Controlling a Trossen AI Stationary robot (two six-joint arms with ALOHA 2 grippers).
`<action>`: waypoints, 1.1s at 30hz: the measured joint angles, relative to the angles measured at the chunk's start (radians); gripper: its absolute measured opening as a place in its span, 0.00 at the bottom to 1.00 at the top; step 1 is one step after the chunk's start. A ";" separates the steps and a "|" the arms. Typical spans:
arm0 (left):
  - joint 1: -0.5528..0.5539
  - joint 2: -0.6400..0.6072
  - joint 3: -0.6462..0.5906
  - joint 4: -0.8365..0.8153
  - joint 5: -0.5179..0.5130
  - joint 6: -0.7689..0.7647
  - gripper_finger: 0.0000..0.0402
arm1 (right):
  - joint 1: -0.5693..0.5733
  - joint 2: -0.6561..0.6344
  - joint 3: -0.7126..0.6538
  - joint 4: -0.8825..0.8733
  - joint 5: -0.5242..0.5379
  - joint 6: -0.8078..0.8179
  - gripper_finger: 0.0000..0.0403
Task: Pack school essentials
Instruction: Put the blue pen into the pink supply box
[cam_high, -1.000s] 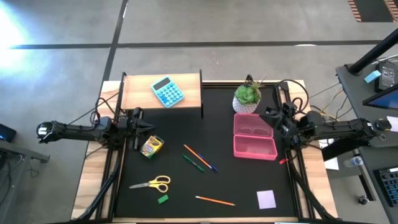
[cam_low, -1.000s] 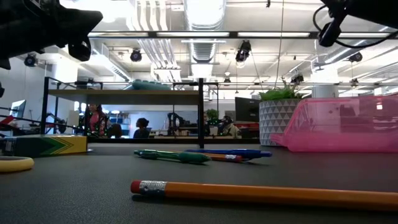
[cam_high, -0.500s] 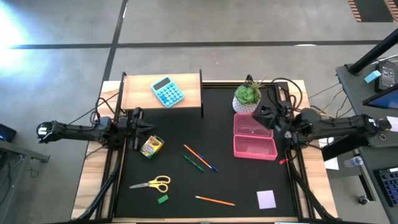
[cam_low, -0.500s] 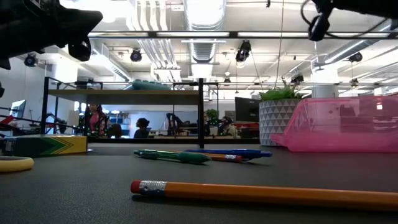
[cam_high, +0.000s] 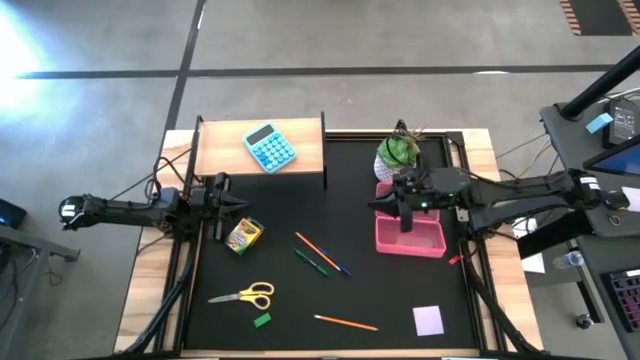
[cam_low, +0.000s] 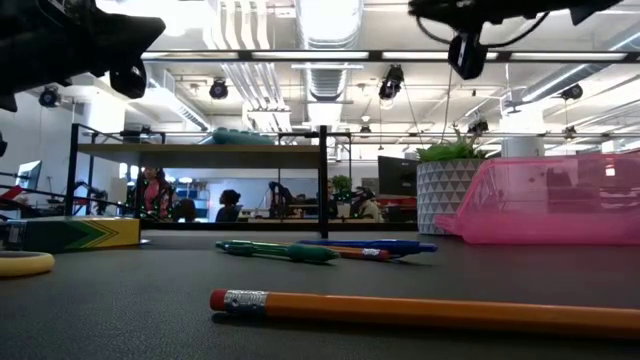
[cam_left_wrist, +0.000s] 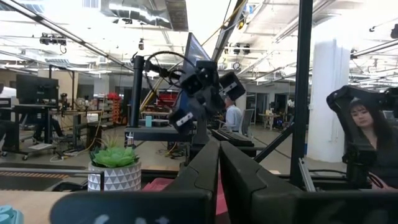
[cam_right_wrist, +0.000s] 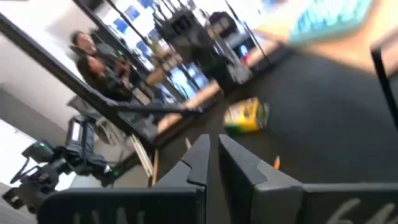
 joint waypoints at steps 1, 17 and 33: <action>0.000 0.000 0.000 -0.001 0.000 0.000 0.00 | 0.005 0.027 0.011 -0.003 -0.002 0.016 0.06; 0.000 0.008 0.000 0.001 0.000 0.000 0.00 | 0.095 0.484 0.382 -0.314 0.086 0.113 0.06; 0.000 0.011 0.000 0.000 0.000 0.000 0.00 | 0.160 0.890 0.760 -0.706 0.036 0.161 0.07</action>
